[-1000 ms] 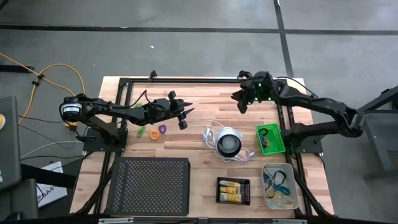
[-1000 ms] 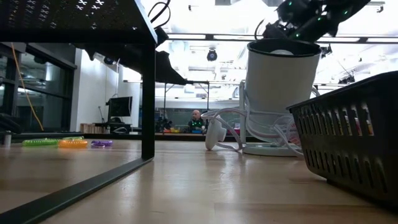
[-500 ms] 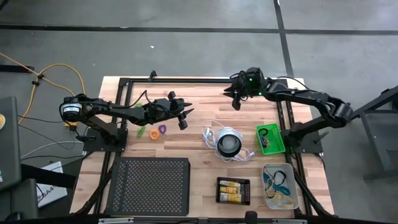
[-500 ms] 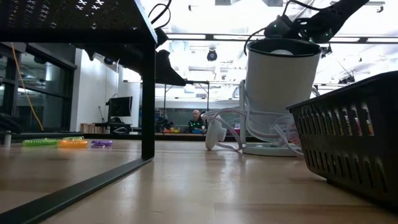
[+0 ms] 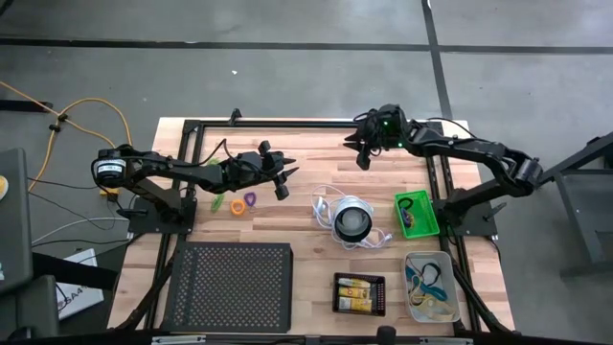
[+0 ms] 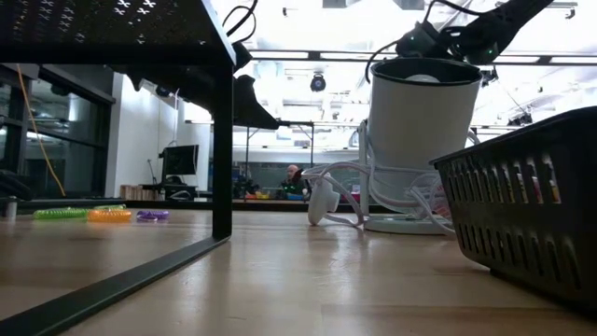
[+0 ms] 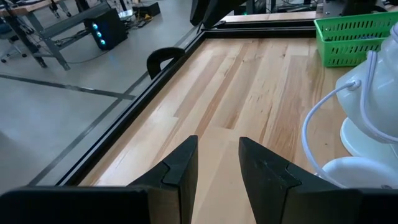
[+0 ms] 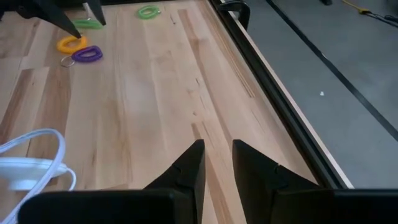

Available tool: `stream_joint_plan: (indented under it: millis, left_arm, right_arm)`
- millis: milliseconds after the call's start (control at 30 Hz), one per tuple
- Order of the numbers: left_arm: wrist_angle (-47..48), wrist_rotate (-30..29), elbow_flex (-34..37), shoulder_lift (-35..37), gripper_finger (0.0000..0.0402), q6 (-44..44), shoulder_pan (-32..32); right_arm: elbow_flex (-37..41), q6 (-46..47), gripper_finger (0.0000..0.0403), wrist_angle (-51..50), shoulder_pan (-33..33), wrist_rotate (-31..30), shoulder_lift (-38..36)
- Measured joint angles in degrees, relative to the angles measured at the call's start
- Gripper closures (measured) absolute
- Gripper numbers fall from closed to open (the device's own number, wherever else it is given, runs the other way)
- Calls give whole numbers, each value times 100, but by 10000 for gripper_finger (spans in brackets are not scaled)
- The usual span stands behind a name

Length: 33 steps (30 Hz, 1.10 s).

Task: Pick & Place Office Desk Supplies
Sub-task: Put the purple spring keychain into the green bin

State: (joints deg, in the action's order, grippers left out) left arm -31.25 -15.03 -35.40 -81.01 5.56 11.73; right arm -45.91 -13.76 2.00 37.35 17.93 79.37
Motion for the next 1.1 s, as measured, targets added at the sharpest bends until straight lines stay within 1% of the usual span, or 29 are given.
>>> stream_joint_plan:
  millis: [633, 800, 867, 1000, 1100]
  left_arm:
    - [0, -2, 0, 1, 289, -6, 0]
    - [173, -5, 4, 212, 289, -553, 113]
    - [436, -11, 4, 460, 289, -573, 203]
    - [1353, -90, 4, 1084, 289, -515, 398]
    - [2192, -360, 4, 1521, 289, -615, 476]
  right_arm:
    - [2, 0, 333, -2, -141, 17, -7]
    - [2, 0, 333, -2, -136, 15, -7]
    - [2, 0, 333, -2, -136, 17, -7]
    - [2, 0, 333, -5, -136, 14, -7]
    - [2, 0, 333, -5, -136, 7, -7]
